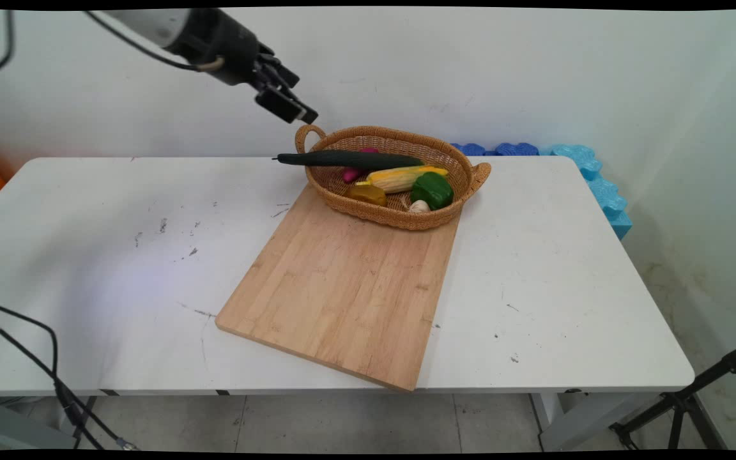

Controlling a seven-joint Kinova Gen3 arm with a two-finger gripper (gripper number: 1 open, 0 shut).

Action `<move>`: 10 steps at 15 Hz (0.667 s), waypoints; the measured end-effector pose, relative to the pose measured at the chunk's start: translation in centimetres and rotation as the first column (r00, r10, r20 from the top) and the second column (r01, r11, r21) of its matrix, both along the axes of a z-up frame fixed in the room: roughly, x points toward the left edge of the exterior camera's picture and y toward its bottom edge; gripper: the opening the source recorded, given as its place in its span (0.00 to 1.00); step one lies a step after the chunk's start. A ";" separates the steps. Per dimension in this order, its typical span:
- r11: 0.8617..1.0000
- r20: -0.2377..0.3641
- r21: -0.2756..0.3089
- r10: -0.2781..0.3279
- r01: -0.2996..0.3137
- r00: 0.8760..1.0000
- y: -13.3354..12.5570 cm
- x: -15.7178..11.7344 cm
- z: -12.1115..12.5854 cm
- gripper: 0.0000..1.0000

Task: Pick up the cucumber from the vegetable basket

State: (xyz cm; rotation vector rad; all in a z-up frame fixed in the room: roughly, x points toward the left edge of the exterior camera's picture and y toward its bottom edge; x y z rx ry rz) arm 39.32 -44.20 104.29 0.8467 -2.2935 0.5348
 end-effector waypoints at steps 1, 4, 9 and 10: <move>1.000 0.022 0.003 0.002 -0.002 1.000 -1.2 -0.4 -0.5 1.00; 1.000 0.070 0.012 0.001 -0.001 0.998 -4.0 -1.3 -1.8 1.00; 0.999 0.153 0.045 -0.013 0.006 0.988 -8.5 -3.0 -4.7 1.00; 0.999 0.164 0.051 -0.017 0.009 0.986 -9.2 -3.2 -5.1 1.00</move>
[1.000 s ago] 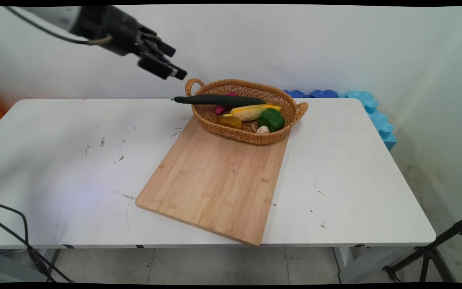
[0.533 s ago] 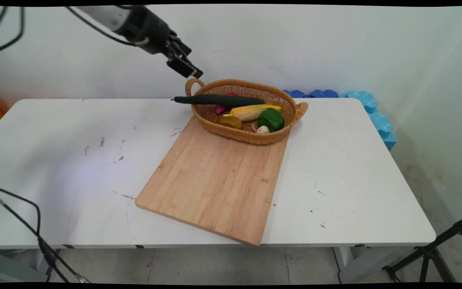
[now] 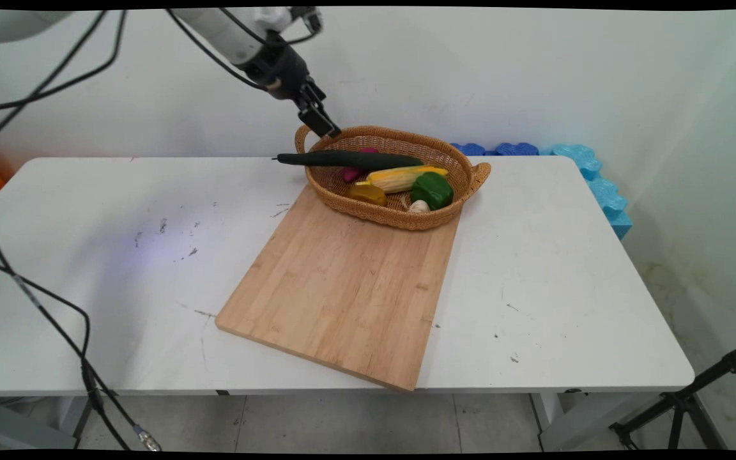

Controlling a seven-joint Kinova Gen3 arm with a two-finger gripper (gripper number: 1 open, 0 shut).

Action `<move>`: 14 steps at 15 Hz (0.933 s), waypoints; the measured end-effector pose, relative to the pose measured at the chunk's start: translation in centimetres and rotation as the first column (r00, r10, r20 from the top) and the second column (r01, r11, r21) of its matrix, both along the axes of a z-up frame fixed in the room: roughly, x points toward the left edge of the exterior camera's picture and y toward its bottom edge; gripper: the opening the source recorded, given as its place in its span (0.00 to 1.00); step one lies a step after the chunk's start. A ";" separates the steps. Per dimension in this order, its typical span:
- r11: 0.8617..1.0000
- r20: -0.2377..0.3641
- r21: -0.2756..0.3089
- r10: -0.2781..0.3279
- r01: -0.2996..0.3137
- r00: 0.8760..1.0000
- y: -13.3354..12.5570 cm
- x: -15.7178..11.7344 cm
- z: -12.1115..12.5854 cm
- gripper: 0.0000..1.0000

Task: Pick up the cucumber from the vegetable basket

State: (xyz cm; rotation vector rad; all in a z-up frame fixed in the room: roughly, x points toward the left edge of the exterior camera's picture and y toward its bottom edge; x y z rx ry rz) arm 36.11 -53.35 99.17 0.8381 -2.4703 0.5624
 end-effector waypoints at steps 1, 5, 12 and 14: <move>1.000 0.017 0.009 -0.007 0.007 1.000 -0.9 -0.4 -0.7 1.00; 0.998 0.071 0.051 -0.030 0.026 0.997 -4.0 -1.3 -3.3 1.00; 0.993 0.118 0.113 -0.050 0.036 0.992 -7.8 -2.5 -7.3 1.00; 0.992 0.124 0.123 -0.053 0.038 0.991 -8.3 -2.7 -7.9 1.00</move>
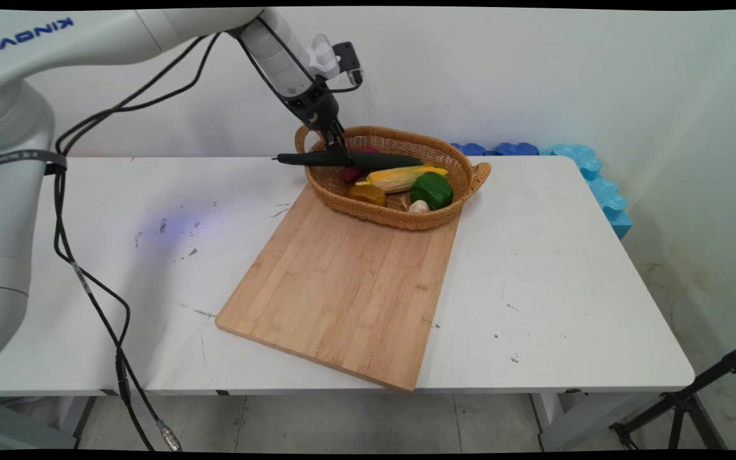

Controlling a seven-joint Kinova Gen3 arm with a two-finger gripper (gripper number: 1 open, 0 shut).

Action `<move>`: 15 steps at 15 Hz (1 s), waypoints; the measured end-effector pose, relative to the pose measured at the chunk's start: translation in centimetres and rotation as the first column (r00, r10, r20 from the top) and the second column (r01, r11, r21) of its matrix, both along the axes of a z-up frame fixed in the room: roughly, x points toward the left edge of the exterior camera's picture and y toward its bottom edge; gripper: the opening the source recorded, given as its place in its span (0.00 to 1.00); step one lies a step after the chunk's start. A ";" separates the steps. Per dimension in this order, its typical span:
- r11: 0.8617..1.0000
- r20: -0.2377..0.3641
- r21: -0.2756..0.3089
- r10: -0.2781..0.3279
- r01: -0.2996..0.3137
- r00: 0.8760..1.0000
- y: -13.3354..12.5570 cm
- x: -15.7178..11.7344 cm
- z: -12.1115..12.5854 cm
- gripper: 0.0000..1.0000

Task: Pick up the cucumber from the vegetable basket, then place the picked object on the cutting board

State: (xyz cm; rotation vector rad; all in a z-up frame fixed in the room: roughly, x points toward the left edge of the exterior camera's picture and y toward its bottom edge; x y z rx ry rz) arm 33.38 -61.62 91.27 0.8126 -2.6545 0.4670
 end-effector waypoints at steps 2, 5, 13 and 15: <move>1.000 0.004 0.009 -0.002 0.002 1.000 -0.4 -0.2 -0.5 1.00; 1.000 0.008 0.019 -0.007 0.007 1.000 -0.9 -0.5 -1.2 1.00; 0.999 0.007 0.039 -0.016 0.016 1.000 -1.6 -1.0 -2.7 0.00; 0.999 0.005 0.040 -0.019 0.019 1.000 -1.7 -1.2 -2.8 0.00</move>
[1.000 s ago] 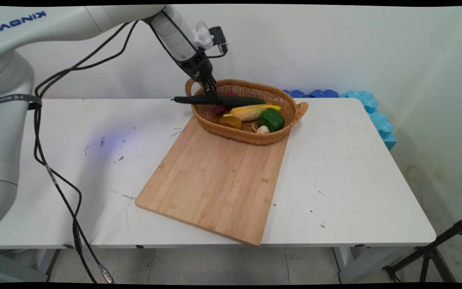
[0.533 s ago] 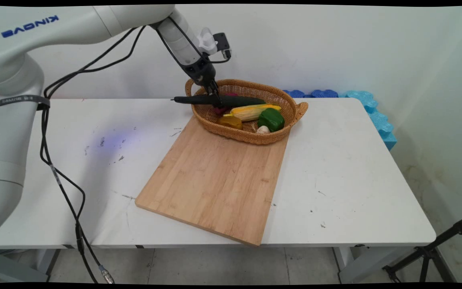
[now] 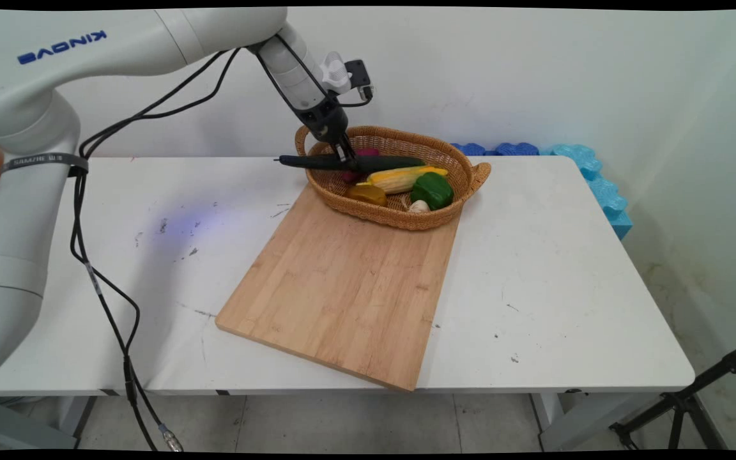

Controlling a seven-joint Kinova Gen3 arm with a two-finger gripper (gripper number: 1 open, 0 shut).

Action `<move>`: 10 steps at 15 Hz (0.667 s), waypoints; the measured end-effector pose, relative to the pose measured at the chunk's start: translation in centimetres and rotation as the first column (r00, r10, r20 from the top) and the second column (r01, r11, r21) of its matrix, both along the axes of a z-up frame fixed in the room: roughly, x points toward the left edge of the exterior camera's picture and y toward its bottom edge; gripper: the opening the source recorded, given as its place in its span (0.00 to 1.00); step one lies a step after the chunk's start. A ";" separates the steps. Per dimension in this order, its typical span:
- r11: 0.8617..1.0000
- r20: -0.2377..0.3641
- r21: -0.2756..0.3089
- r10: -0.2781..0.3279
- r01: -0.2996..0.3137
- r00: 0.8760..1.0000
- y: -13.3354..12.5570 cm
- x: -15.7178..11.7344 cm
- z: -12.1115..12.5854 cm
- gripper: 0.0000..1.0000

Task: Place the picked object on the cutting board

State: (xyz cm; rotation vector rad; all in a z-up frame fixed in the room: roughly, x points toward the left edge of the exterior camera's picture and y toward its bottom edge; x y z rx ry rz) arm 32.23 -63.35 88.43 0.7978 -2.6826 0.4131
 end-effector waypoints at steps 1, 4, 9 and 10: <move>1.000 -0.001 0.000 -0.003 0.003 1.000 0.0 -0.1 0.0 0.00; 1.000 -0.005 -0.006 -0.004 0.004 1.000 0.0 -0.3 0.2 0.00; 0.999 -0.027 -0.048 0.002 -0.003 1.000 0.8 -0.8 3.6 0.00; 0.998 -0.033 -0.056 0.002 -0.004 0.999 1.1 -0.9 4.5 0.00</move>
